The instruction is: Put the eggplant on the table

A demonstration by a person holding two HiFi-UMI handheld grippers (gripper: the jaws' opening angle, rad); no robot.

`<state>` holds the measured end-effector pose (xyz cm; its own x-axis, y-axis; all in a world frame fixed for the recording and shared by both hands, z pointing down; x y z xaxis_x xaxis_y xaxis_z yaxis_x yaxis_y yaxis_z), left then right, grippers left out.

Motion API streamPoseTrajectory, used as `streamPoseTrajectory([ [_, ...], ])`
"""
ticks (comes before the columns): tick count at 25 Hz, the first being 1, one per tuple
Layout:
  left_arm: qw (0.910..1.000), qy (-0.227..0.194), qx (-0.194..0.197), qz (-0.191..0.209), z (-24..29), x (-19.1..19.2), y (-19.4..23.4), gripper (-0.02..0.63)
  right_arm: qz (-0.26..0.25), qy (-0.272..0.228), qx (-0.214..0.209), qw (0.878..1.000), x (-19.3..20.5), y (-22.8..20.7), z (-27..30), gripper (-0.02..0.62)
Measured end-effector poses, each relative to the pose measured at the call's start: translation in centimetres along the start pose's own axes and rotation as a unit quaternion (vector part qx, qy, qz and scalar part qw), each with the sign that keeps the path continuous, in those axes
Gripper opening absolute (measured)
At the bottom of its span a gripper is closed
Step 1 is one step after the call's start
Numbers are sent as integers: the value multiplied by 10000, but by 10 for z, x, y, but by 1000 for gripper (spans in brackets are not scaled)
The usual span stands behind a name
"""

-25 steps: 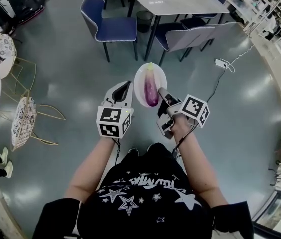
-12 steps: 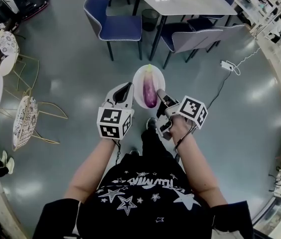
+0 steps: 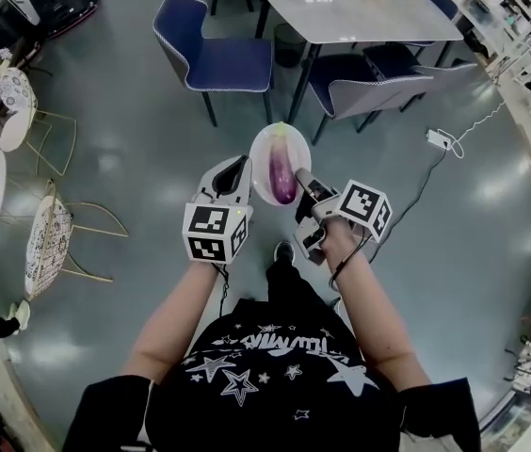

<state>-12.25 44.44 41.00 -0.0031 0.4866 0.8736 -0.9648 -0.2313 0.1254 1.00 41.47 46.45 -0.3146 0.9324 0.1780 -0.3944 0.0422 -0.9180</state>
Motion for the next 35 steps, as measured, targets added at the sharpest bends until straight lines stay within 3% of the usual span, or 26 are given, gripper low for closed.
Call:
streamPoseTrajectory([
  [17,9999,37,-126,64,118,-69,-23,8,-91,74,-182,9998,-145,-14,-3,26],
  [27,9998,102,-82,161,147,-88,-34,8,-19,-29,-287,9996,-180,-19,-11,26],
  [35,9995,188,28,254,183,-88,-16,8,-41,-320,-150,9994,-203,-25,-6,26],
])
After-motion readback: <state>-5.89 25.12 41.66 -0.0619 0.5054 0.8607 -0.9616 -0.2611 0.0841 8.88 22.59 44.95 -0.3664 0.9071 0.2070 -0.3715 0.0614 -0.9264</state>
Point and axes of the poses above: the fingertips, and each gripper's own axes: z forward along the fingers, y to its left, x out of its underside, the point moved 2 cm from there along -z, backward along the fingers, and after that the axes turned 14 degrees about y, right-handed, at the moved point
